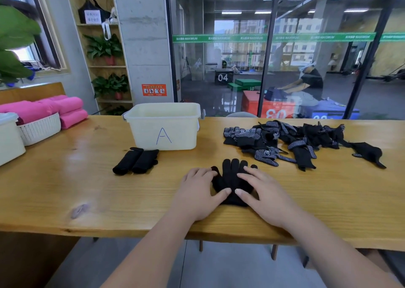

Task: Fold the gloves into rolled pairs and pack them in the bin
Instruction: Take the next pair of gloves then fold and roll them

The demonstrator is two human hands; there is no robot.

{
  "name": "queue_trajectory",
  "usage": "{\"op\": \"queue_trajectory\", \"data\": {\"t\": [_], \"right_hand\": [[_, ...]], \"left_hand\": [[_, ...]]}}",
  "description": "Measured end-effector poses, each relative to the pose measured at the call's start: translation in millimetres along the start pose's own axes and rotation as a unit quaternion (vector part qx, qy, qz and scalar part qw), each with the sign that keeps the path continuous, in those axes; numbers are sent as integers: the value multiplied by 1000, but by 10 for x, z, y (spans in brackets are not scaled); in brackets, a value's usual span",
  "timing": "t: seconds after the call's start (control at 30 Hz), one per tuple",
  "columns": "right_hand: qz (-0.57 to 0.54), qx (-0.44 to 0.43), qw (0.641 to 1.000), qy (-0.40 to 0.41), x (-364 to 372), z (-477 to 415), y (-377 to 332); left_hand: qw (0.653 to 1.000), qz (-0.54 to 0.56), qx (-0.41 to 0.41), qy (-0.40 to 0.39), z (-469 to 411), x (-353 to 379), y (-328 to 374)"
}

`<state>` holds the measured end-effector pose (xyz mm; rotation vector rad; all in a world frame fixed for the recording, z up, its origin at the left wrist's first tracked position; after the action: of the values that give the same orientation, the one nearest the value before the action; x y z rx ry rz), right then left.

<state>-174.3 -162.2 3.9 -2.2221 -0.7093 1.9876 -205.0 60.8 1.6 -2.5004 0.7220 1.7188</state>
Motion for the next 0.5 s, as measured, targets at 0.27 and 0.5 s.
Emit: {"op": "queue_trajectory", "data": {"t": [0.27,0.5], "right_hand": [[-47,-110,986,120,-49,157,-29],[-63,-94,991,74,-45,164,2]], "left_hand": [[990,42,119,62,122,-93,80],[991,36,113,57,120,-95,107]]}}
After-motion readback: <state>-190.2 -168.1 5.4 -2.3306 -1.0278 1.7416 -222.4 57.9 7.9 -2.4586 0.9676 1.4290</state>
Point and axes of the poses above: each hand's wrist, its own z-axis away from the middle knuckle, its own x-axis out of the palm, y = z × x, the point moved 2 cm from there along -z, towards the middle knuckle, and after that the axes turned 13 degrees about x, right-handed, at the moved point
